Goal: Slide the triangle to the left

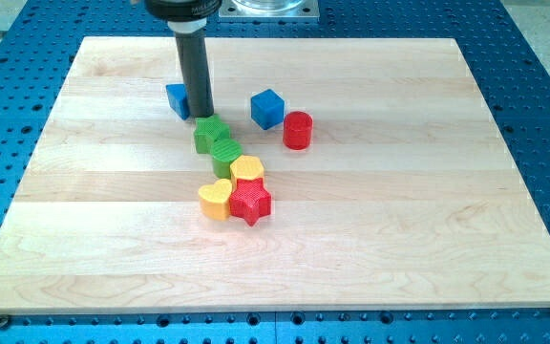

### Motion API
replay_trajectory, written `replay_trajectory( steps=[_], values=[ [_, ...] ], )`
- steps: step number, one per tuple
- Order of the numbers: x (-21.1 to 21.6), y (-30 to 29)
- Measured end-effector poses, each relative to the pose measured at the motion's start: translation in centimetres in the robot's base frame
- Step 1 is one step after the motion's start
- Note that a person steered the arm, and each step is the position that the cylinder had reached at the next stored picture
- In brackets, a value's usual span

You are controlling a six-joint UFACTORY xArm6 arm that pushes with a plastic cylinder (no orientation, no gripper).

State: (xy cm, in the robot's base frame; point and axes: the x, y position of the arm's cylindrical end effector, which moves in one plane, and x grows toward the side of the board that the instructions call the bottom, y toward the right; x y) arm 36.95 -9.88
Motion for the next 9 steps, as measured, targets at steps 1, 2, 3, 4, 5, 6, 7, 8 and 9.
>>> replay_trajectory(
  steps=[1, 2, 3, 4, 5, 6, 7, 8, 9],
  values=[
    [1.6, -3.0],
    [-0.5, -5.1],
    [1.5, -5.7],
    [3.1, -2.2],
    [0.5, -1.1],
    [-1.7, -3.0],
    [0.8, -2.2],
    [2.7, 0.3],
    [-0.4, 1.2]
  ],
)
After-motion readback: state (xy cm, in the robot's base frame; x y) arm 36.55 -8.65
